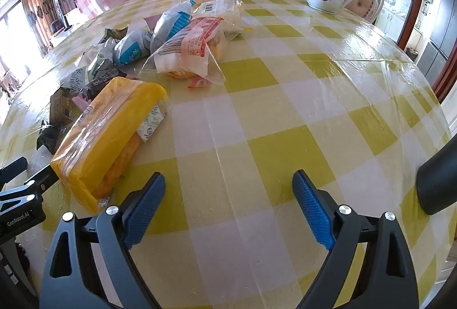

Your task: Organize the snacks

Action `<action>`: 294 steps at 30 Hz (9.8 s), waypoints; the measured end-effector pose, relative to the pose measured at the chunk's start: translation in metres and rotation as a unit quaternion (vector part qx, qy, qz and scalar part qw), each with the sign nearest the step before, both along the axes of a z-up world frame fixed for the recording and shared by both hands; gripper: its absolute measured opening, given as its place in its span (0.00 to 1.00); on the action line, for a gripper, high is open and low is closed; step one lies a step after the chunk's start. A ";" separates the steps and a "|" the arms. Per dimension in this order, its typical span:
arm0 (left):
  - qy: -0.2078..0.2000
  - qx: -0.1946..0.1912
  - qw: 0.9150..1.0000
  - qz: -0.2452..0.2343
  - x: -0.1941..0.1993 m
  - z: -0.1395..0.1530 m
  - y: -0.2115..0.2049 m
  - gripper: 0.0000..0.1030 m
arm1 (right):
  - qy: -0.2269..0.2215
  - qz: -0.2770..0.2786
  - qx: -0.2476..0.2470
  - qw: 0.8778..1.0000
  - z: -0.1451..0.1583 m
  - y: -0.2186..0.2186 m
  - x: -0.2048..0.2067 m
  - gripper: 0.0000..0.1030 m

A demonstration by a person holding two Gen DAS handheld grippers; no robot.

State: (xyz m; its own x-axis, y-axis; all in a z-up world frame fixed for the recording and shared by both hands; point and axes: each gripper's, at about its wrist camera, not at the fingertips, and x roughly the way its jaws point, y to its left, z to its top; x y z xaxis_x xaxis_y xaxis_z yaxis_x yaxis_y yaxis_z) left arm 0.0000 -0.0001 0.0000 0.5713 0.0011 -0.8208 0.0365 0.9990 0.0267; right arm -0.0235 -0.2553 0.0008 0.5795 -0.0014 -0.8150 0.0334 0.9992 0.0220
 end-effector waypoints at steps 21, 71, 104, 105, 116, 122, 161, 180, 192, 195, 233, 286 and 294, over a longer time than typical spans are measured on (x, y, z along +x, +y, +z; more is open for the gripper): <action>0.000 -0.001 1.000 0.000 0.000 0.000 0.000 0.99 | 0.000 -0.001 0.000 1.000 0.000 0.001 0.000 0.85; 0.000 -0.001 1.000 0.000 0.000 0.000 0.000 0.99 | 0.000 -0.001 0.000 1.000 0.000 0.001 0.001 0.85; 0.000 -0.001 1.000 0.000 0.000 0.000 0.000 0.99 | 0.000 -0.002 0.000 1.000 0.000 0.001 0.001 0.85; 0.000 -0.001 1.000 0.000 0.000 0.000 0.000 0.99 | 0.000 -0.002 0.000 1.000 0.000 0.001 0.001 0.85; 0.000 -0.001 1.000 0.000 0.000 0.000 0.000 0.99 | 0.000 -0.002 -0.001 1.000 0.000 0.002 0.001 0.85; 0.000 -0.001 1.000 0.000 0.000 0.000 0.001 0.99 | 0.000 -0.002 0.000 1.000 -0.001 0.003 0.003 0.85; -0.012 -0.025 0.999 -0.015 0.010 0.004 0.008 0.94 | -0.055 0.029 0.059 0.996 0.013 0.036 -0.009 0.47; -0.090 -0.032 0.995 -0.023 -0.055 0.033 0.023 0.39 | -0.089 0.040 0.151 0.984 0.019 0.016 -0.073 0.47; -0.142 -0.011 0.990 -0.021 -0.124 0.061 0.052 0.39 | -0.099 0.100 0.133 0.981 0.029 0.067 -0.104 0.47; -0.148 -0.011 0.989 -0.014 -0.139 0.065 0.067 0.39 | -0.106 0.120 0.134 0.978 0.036 0.083 -0.113 0.47; -0.111 0.049 0.975 0.184 -0.271 0.058 0.333 0.40 | -0.080 0.488 0.047 0.868 0.053 0.390 -0.253 0.47; -0.096 -0.148 0.982 0.064 -0.025 0.023 0.019 0.98 | -0.090 -0.049 0.198 0.975 0.022 -0.026 0.026 0.84; -0.089 -0.204 0.970 0.093 -0.023 0.015 0.037 0.98 | -0.038 -0.047 0.085 0.995 0.011 0.025 0.117 0.84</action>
